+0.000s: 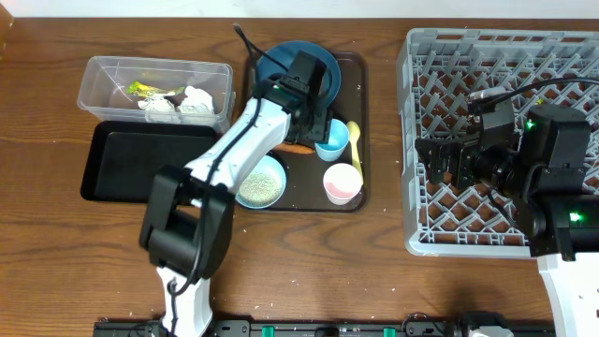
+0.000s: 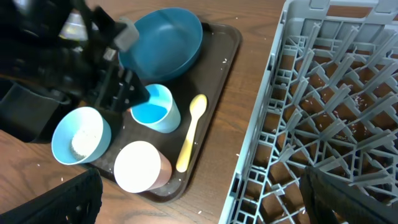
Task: Sort waste into correct bins and load items into the dishwasher rack
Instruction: 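Move left gripper to light-blue cup and grasp it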
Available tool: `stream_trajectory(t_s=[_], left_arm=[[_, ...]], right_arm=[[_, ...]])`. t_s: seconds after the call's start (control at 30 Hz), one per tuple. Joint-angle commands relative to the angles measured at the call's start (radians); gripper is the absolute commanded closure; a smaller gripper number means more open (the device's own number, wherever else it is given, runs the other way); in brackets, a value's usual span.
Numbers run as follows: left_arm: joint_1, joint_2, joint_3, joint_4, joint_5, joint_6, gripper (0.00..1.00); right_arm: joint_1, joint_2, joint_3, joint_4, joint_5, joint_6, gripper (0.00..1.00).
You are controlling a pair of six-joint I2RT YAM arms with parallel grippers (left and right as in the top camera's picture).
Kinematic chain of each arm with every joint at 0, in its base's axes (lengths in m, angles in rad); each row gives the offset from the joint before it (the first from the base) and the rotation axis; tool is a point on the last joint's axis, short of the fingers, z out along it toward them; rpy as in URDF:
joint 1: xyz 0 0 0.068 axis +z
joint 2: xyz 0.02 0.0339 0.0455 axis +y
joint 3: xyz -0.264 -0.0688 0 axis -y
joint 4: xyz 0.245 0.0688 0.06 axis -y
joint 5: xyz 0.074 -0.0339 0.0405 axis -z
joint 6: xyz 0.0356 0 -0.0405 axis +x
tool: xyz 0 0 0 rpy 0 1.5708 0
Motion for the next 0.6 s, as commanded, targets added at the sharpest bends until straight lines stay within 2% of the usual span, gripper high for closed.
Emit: stream_trajectory(t_s=[0.0,0.17,0.27,0.4,0.57], left_arm=[[0.001,0.021,-0.010,0.000,-0.010,-0.017,0.44],[0.001,0.021,-0.010,0.004,-0.010,-0.025,0.72],[0.001,0.020,-0.008,0.005,-0.010,-0.052,0.92],[0.024,0.010,0.032,-0.018,0.047,-0.062,0.94],[0.109,-0.066,0.053,-0.020,0.266,-0.062,0.94]], right_arm=[[0.006,0.002,0.020,-0.002,-0.008,-0.004,0.01],[0.006,0.002,0.020,-0.001,-0.008,-0.004,0.01],[0.006,0.003,0.020,0.000,-0.008,-0.005,0.01],[0.006,0.003,0.020,0.000,-0.008,-0.004,0.01],[0.006,0.008,0.020,0.023,-0.008,-0.003,0.01]])
